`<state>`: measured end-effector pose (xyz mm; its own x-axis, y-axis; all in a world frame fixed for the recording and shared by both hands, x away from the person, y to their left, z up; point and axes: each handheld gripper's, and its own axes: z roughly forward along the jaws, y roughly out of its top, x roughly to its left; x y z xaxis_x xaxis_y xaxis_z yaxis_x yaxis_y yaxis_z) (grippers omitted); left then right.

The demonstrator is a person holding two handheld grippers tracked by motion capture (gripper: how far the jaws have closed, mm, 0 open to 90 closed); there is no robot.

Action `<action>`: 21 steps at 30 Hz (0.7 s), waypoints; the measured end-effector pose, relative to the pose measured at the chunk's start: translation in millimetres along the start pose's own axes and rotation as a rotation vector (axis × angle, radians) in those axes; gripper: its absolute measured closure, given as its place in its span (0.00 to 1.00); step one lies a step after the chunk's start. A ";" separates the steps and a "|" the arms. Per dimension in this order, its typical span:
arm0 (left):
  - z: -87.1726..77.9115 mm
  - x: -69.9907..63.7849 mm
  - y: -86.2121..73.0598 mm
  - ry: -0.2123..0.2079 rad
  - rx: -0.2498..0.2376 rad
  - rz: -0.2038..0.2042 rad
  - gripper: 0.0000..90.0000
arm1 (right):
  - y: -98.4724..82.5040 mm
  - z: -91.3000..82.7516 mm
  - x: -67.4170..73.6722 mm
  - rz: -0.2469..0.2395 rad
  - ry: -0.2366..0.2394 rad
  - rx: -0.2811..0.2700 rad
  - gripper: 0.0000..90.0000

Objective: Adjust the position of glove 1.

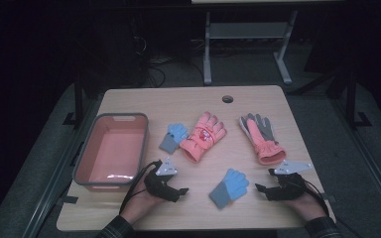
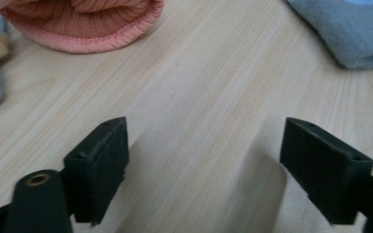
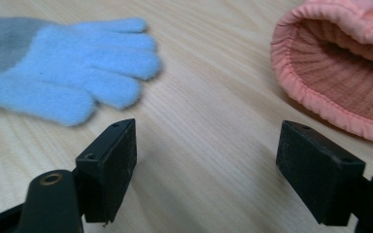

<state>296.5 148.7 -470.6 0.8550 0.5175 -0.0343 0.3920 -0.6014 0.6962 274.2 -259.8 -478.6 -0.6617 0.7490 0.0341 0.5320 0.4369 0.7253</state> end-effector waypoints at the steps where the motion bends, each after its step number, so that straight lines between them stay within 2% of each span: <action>1: -1.0 -0.5 1.5 0.003 0.001 -0.004 0.22 | -0.3 0.3 -0.4 0.006 0.000 0.003 0.24; 5: -7.5 -1.9 10.3 0.014 -0.020 -0.013 0.25 | -0.9 1.6 -0.6 0.008 -0.001 -0.002 0.22; 7: -9.9 -2.5 15.0 0.027 -0.011 -0.019 0.26 | -1.8 2.0 -0.7 0.003 0.003 -0.005 0.20; 12: -16.8 -4.8 26.0 0.016 -0.029 -0.036 0.27 | -1.8 2.2 -0.4 0.004 0.003 -0.006 0.20; 13: -18.0 -4.8 28.4 0.016 -0.043 -0.055 0.28 | -1.8 2.2 -0.2 0.007 0.004 -0.005 0.20; 16: -22.4 -2.6 37.1 0.020 -0.062 -0.076 0.31 | -1.8 2.2 -0.2 0.007 0.004 -0.005 0.20; 21: -27.6 5.7 53.6 0.055 -0.083 -0.090 0.35 | -1.8 2.2 -0.3 0.005 0.004 -0.005 0.20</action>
<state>313.0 136.2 -413.7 0.7971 0.6007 -0.0617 0.4347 -0.4999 0.7491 274.5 -259.7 -481.4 -0.6608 0.7495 0.0405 0.5327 0.4302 0.7288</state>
